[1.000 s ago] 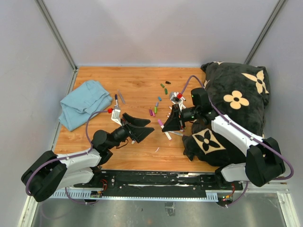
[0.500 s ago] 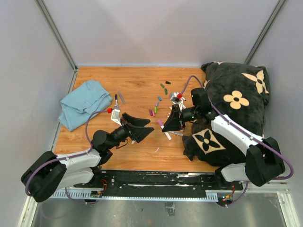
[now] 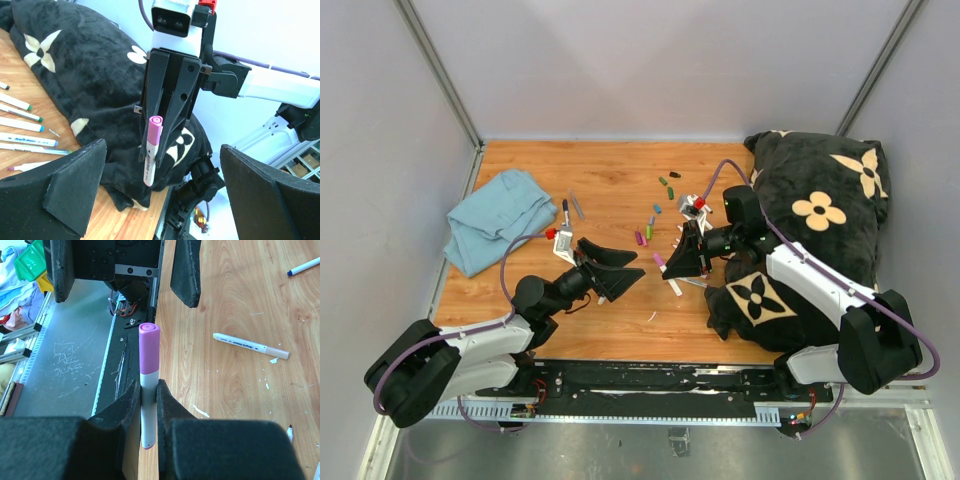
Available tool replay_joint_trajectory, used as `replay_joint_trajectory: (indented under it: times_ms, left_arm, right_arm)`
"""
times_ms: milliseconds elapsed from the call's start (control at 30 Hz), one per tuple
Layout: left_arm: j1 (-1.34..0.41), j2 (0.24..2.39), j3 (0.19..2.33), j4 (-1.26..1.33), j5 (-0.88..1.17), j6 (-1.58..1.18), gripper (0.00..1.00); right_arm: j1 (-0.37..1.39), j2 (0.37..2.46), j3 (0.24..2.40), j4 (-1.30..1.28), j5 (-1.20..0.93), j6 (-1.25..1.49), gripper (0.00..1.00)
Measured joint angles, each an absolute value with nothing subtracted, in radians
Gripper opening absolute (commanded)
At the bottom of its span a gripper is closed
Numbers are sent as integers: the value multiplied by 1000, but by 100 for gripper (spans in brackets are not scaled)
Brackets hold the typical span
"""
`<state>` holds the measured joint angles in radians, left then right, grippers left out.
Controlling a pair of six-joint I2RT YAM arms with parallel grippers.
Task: Open the pen caps
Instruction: Open the pen cap from the pen.
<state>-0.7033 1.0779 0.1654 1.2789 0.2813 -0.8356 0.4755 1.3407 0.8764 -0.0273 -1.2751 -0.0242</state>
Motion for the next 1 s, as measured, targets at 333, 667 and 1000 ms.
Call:
replay_joint_trajectory:
  times_ms: [333, 667, 1000]
  left_arm:
    - [-703, 1078, 165, 1279, 282, -837, 99]
    - [-703, 1080, 165, 1290, 281, -840, 99]
    - [-671, 1172, 172, 1360, 290, -906, 93]
  right_arm:
    - [476, 1341, 876, -28, -1275, -24, 6]
    - [476, 1341, 876, -28, -1276, -24, 6]
    - [476, 1349, 876, -28, -1277, -25, 6]
